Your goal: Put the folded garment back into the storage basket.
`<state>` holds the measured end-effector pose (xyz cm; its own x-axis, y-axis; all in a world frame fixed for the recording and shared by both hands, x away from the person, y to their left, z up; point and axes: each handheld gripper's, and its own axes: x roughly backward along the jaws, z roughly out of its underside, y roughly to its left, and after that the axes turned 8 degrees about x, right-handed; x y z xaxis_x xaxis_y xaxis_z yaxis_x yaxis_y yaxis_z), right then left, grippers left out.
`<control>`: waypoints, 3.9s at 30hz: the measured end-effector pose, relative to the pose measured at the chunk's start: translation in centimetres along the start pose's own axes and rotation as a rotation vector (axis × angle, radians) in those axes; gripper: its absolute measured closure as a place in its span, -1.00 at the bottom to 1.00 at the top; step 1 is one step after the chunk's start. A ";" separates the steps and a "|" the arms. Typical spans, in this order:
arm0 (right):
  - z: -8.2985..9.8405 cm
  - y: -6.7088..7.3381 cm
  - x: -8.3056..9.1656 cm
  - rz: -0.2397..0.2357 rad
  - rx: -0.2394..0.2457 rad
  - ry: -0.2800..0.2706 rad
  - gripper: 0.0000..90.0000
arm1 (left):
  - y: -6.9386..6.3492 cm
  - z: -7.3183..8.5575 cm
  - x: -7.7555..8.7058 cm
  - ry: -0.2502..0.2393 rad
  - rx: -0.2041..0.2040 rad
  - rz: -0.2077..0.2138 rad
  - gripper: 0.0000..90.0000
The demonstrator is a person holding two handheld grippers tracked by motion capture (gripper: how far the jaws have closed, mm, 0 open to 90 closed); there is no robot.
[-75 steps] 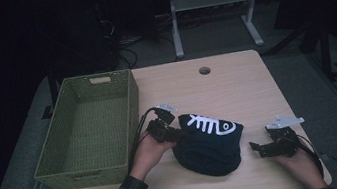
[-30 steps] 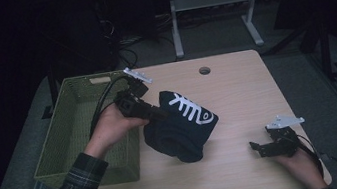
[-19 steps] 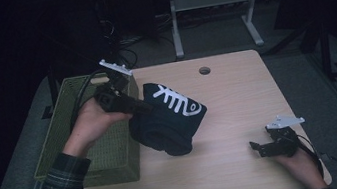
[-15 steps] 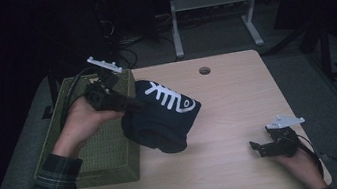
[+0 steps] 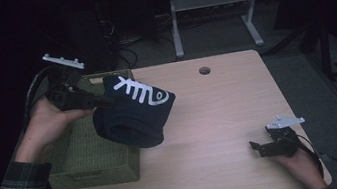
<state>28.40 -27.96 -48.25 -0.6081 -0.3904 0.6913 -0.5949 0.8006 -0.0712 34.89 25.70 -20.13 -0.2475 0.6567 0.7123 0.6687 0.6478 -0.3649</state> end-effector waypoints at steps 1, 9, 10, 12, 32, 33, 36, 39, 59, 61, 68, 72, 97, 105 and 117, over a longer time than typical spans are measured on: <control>0.0 0.0 0.0 0.000 0.000 0.000 -0.71 | 0.2 0.2 0.4 -0.008 0.006 -0.001 0.65; 0.0 0.0 0.0 0.001 -0.001 0.001 -0.70 | 1.7 1.6 3.2 -0.048 0.051 -0.038 0.65; 0.0 0.0 0.0 0.001 0.000 0.001 -0.70 | 1.9 1.8 3.5 -0.055 0.057 -0.041 0.65; 0.0 0.0 0.0 0.002 0.000 0.001 -0.70 | 2.4 2.3 4.2 -0.070 0.074 -0.049 0.65; 0.0 0.0 0.0 0.003 -0.002 0.001 -0.69 | 4.8 6.2 6.4 -0.096 0.162 -0.086 0.66; 0.0 0.0 0.0 0.002 -0.002 0.001 -0.69 | 4.9 6.4 6.3 -0.098 0.167 -0.085 0.66; 0.0 0.0 0.0 0.002 -0.003 0.001 -0.69 | 5.5 7.1 5.8 -0.096 0.185 -0.083 0.66; 0.0 0.0 0.0 0.002 -0.003 0.001 -0.69 | 6.2 7.7 5.4 -0.093 0.206 -0.081 0.66; 0.0 0.0 0.0 0.003 -0.003 0.001 -0.69 | 8.7 10.5 3.6 -0.087 0.292 -0.075 0.66; 0.0 0.0 0.0 0.003 -0.003 0.001 -0.69 | 9.1 10.8 3.4 -0.088 0.303 -0.073 0.66; 0.0 0.0 0.0 0.003 -0.003 0.001 -0.69 | 11.0 11.9 1.5 -0.050 0.345 -0.064 0.67; 0.0 0.0 0.0 0.003 -0.003 0.001 -0.69 | 12.3 12.1 -0.4 0.010 0.348 -0.094 0.66; 0.0 0.0 0.0 0.005 0.002 -0.002 -0.69 | 15.4 12.5 -3.7 0.123 0.320 -0.338 0.41; 0.0 0.0 0.0 0.005 0.002 -0.002 -0.69 | 15.2 12.4 -2.5 0.088 0.322 -0.393 0.04; 0.0 0.0 0.0 0.004 0.002 -0.002 -0.69 | 14.1 11.6 -1.8 0.031 0.277 -0.373 -0.45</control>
<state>28.42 -28.00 -48.25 -0.6112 -0.3879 0.6899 -0.5936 0.8012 -0.0754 36.68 38.13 -33.51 -0.4121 0.3501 0.8412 0.3242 0.9192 -0.2237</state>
